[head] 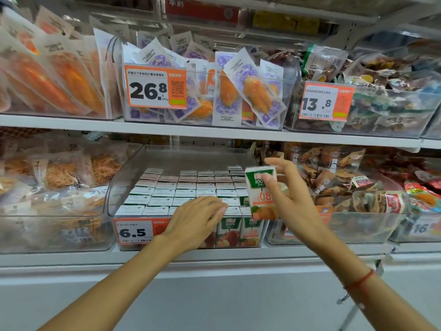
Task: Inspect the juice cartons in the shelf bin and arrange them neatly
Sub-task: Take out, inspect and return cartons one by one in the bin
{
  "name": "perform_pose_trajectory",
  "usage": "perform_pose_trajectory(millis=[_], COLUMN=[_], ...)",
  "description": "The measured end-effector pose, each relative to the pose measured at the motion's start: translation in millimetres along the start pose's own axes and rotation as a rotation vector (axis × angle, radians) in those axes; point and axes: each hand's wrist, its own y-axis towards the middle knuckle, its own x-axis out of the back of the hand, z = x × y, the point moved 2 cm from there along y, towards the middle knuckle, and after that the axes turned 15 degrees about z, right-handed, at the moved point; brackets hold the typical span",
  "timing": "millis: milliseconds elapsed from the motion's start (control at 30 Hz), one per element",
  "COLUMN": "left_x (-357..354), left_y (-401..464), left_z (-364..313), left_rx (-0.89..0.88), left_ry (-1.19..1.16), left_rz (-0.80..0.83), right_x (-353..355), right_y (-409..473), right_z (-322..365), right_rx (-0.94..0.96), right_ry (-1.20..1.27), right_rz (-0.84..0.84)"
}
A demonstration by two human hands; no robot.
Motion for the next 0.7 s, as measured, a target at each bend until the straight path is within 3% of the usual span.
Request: perform_pose_trajectory(millis=[67, 167, 267, 367, 700], left_x=[8.2, 22.0, 23.1, 13.8, 5.6], left_y=[-5.3, -21.9, -39.2, -53.5, -69.2], left_z=[-9.7, -31.3, -47.8, -50.4, -29.3], left_rx=[0.058, 0.132, 0.092, 0.065, 0.070], left_ry=[-0.159, -0.708, -1.109, -1.233, -1.278], left_rz=[-0.035, -0.113, -0.039, -0.014, 0.005], right_x=[-12.3, -25.1, -38.1, -51.0, -59.3], right_y=[-8.9, -18.2, -20.9, -21.3, -22.8], right_z=[-0.9, -10.8, -22.0, -27.0, -33.3], right_rx=[-0.047, -0.127, -0.220, -0.250, -0.332], right_ry=[0.170, 0.379, 0.495, 0.484, 0.397], right_rz=[-0.067, -0.105, -0.094, -0.074, 0.108])
